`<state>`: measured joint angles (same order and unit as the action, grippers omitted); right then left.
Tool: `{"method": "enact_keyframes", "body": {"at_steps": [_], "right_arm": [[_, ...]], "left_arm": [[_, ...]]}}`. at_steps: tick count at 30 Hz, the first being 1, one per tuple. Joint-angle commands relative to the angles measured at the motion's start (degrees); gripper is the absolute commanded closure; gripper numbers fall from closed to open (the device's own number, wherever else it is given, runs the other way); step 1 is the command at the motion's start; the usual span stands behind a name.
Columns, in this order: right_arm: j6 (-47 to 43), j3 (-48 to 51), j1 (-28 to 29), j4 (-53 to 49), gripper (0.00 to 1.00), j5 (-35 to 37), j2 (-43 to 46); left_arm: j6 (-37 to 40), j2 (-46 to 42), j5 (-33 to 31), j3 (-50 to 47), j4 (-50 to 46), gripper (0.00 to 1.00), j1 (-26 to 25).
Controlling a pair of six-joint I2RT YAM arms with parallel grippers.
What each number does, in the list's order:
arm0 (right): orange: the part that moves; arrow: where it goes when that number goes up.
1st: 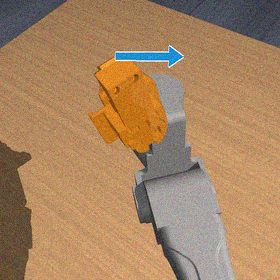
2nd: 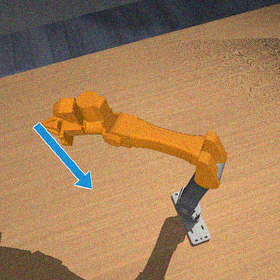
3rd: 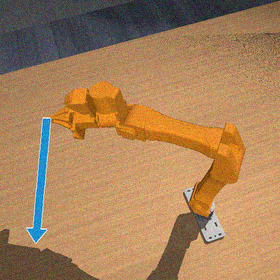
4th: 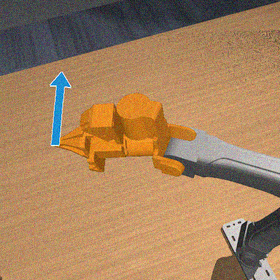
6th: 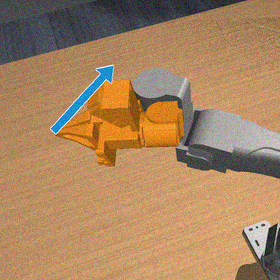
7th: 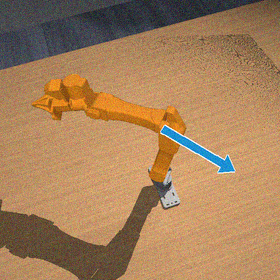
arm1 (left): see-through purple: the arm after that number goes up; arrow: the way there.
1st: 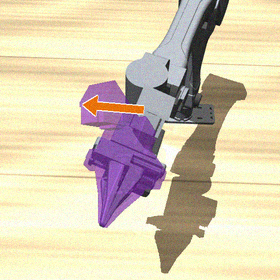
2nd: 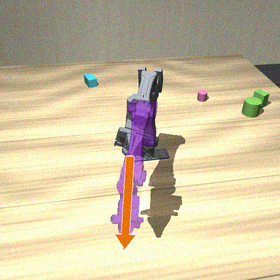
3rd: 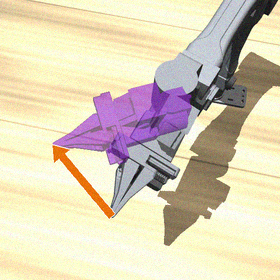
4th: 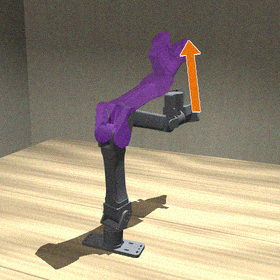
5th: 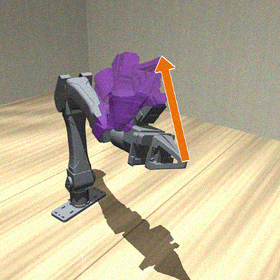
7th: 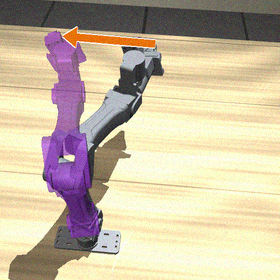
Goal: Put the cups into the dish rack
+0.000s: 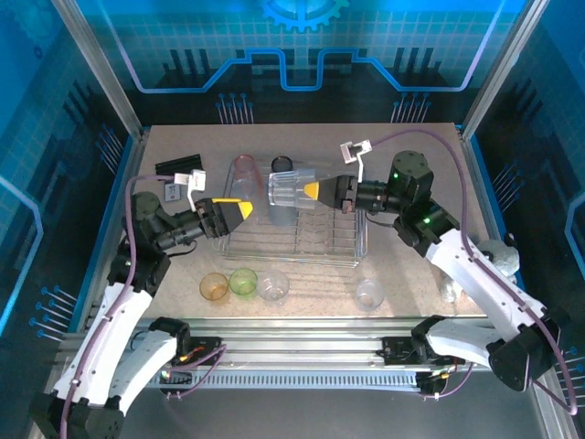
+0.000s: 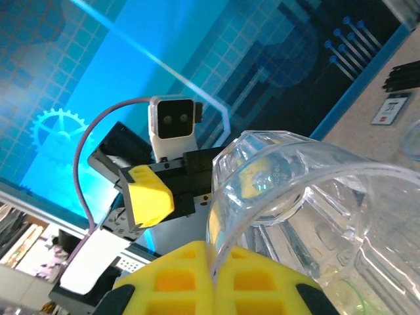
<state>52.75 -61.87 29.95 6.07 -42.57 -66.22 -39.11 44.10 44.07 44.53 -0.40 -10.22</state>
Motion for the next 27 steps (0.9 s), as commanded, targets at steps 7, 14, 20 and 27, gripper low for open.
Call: {"method": "enact_keyframes", "body": {"at_steps": [7, 14, 20, 27], "right_arm": [[2.52, -4.64, 4.62, 7.29, 1.00, -4.65, -4.86], [6.27, -4.82, 6.18, 12.24, 1.00, -6.90, -7.83], [5.95, -5.72, 6.69, 9.78, 1.00, -6.86, -10.04], [5.52, -6.02, 7.17, 6.46, 1.00, -6.21, -12.12]], "left_arm": [[1.14, 2.33, 3.12, 1.70, 2.59, 0.01, -3.47], [0.99, 3.36, 2.87, 2.25, 2.26, 0.01, -3.58], [0.94, 5.16, 3.99, 3.11, 0.71, 0.04, -3.58], [1.35, 5.49, 4.27, 3.09, 0.92, 0.22, -3.60]]}}
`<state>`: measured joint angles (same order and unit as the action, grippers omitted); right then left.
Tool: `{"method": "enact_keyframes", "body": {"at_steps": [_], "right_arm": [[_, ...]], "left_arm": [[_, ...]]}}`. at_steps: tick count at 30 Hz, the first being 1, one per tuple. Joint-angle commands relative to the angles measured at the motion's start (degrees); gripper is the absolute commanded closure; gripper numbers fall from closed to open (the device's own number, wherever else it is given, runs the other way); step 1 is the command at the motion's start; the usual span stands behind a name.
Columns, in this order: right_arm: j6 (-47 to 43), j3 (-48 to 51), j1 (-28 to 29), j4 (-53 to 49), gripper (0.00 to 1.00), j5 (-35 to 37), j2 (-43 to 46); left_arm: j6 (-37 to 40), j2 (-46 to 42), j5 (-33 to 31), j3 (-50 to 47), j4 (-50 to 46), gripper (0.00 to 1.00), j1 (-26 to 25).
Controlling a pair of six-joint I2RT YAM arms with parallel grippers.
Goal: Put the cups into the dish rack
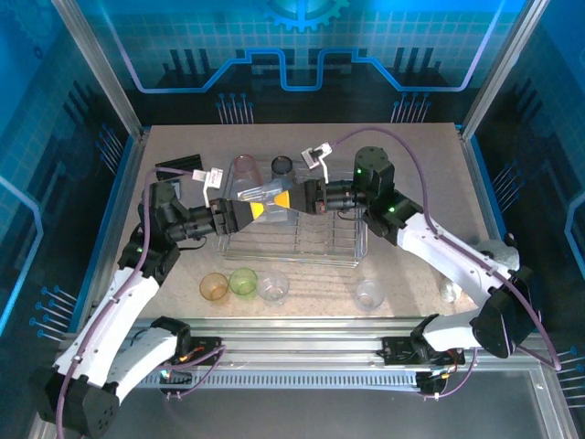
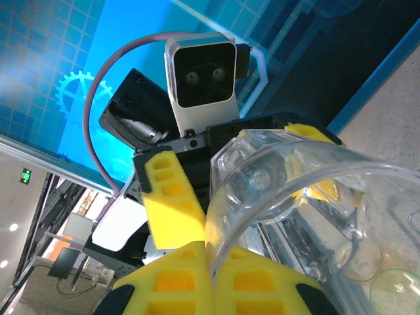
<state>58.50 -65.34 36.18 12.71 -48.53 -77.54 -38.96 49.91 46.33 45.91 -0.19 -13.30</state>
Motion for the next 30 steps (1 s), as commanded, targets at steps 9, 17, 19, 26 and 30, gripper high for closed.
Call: {"method": "enact_keyframes", "body": {"at_steps": [9, 17, 19, 26, 30], "right_arm": [[-4.73, -5.86, 2.12, -7.76, 0.87, 1.83, -2.88], [-21.02, -12.19, 3.00, -31.35, 0.45, 15.82, 0.23], [-25.07, -13.87, 3.16, -38.87, 0.42, 23.76, 1.91], [-28.63, -9.66, -0.36, -50.14, 0.00, 49.58, 12.52], [-23.91, -0.23, -10.67, -45.58, 0.00, 48.00, 23.74]], "left_arm": [[4.45, -1.12, -0.52, 2.32, -4.10, 0.81, -0.59], [10.04, -3.17, -13.25, 4.51, -17.68, 0.97, -0.59], [11.25, -2.70, -16.19, 6.14, -22.11, 0.98, -0.60], [14.74, 0.59, -23.24, 12.77, -35.86, 0.98, -0.76], [17.60, 3.09, -26.92, 17.21, -43.82, 0.95, -1.19]]}}
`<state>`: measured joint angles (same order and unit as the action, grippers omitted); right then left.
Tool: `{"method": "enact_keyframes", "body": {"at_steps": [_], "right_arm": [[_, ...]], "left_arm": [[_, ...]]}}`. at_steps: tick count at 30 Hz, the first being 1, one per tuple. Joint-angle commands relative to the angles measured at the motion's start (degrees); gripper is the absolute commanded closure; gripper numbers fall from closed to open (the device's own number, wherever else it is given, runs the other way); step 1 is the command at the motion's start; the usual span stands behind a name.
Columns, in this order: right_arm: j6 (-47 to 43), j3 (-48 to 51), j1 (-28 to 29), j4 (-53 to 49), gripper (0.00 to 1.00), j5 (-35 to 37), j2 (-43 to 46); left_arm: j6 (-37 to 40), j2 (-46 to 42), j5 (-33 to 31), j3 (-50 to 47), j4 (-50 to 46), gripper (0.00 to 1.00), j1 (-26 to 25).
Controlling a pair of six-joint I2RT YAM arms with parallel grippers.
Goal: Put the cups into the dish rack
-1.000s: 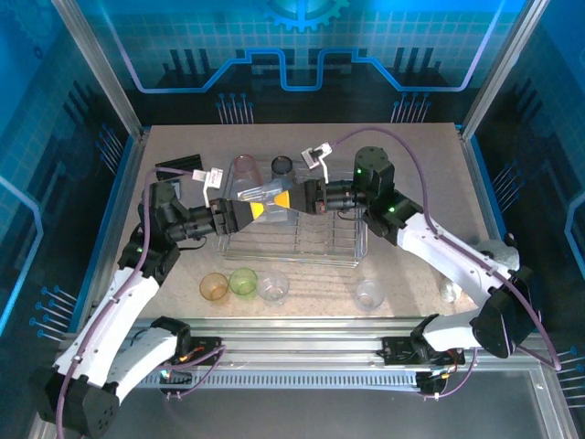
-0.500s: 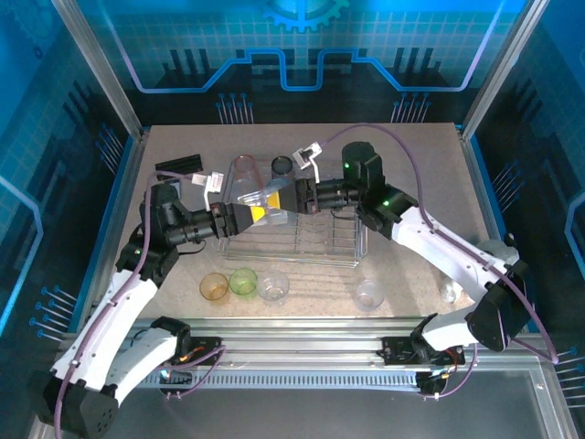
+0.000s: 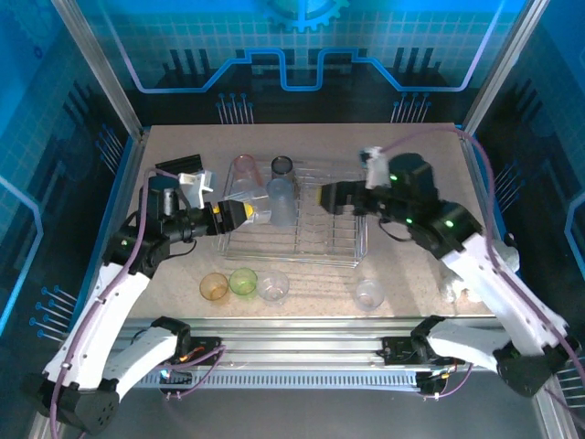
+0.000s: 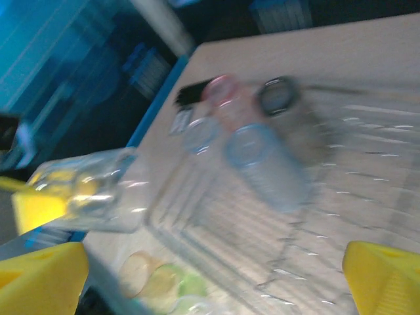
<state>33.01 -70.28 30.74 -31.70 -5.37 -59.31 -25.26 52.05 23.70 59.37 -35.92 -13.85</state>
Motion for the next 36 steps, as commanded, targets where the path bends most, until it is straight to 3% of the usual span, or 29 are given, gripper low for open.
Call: {"method": "enact_keyframes", "body": {"at_steps": [1, 4, 7, 10, 27, 36], "right_arm": [[2.72, 7.89, -8.94, 2.28, 0.00, 0.53, 8.83], [5.67, 15.35, -17.84, 10.77, 0.00, -11.15, 16.17], [5.87, 13.68, -20.83, 4.61, 0.00, -13.11, 16.56], [5.01, 11.50, -20.85, 0.30, 0.00, -13.94, 14.81], [4.86, 12.76, -20.72, -1.96, 0.00, -15.29, 14.20], [4.17, 12.63, -20.80, -2.05, 0.00, -15.46, 13.30]], "left_arm": [[4.82, 1.60, -5.96, 4.74, -10.08, 0.96, -0.74], [6.64, 3.32, -9.77, 6.36, -14.11, 0.96, -1.01], [6.93, 5.49, -11.76, 7.20, -16.87, 0.96, -1.25], [6.49, 8.20, -12.93, 7.08, -18.10, 0.96, -1.70], [0.09, 24.50, -25.67, 12.95, -21.44, 0.93, -8.24], [-1.99, 32.21, -28.18, 15.26, -23.79, 0.89, -8.65]]}}
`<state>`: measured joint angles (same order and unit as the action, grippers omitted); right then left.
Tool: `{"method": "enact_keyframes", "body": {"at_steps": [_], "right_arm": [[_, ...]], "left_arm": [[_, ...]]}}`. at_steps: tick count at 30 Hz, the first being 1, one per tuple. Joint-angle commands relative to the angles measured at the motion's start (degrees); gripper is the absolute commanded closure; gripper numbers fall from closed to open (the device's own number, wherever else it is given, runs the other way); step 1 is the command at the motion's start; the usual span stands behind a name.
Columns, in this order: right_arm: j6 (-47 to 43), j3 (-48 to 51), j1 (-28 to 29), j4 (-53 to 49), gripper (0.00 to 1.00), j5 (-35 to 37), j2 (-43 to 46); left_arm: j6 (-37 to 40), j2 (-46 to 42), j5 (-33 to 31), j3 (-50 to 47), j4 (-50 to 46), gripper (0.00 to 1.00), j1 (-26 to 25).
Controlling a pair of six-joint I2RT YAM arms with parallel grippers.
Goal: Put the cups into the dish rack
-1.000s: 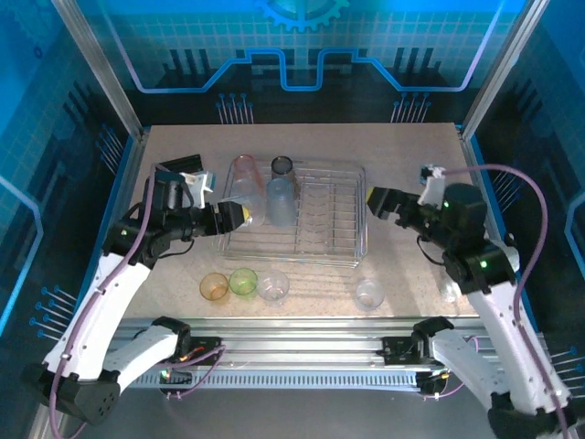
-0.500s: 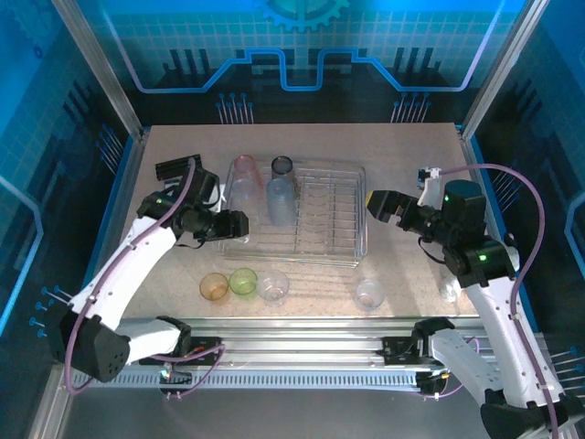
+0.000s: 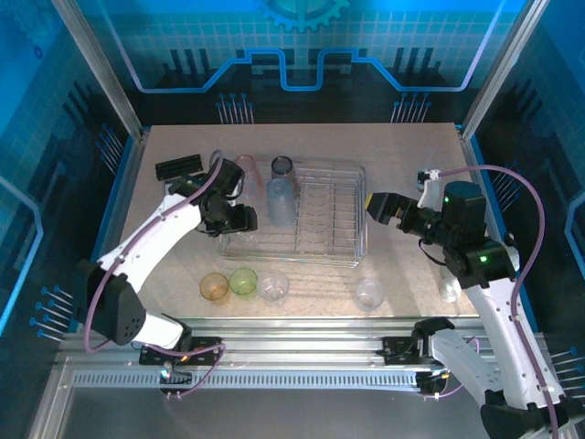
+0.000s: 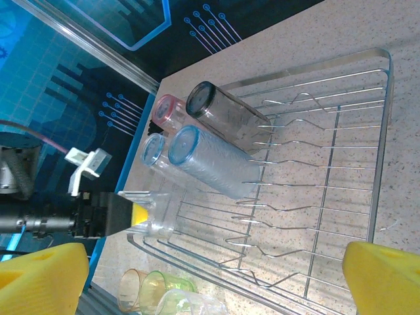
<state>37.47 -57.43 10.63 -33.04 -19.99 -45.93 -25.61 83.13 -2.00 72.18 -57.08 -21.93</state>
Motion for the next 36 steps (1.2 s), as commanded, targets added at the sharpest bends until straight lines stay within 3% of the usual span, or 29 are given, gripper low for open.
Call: {"method": "enact_keyframes", "body": {"at_steps": [1, 18, 32, 36], "right_arm": [[-0.42, -0.21, -0.66, -0.71, 0.00, -0.80, -0.20], [-1.98, -1.39, -2.09, -0.71, 0.00, 2.20, -0.97], [-1.56, 1.16, -4.64, 4.16, 0.00, -0.58, 0.03], [-1.85, 1.62, -5.26, 4.37, 0.00, -0.49, 0.75]], "left_arm": [[-1.78, 1.63, -2.91, 2.67, -2.90, 0.88, -0.57], [-1.56, 11.30, -4.77, 4.57, -2.79, 0.74, -0.57], [-1.56, 14.51, -4.38, 2.85, -1.20, 0.48, -0.57], [-1.38, 14.20, -4.24, 3.01, -1.64, 0.37, -0.57]]}}
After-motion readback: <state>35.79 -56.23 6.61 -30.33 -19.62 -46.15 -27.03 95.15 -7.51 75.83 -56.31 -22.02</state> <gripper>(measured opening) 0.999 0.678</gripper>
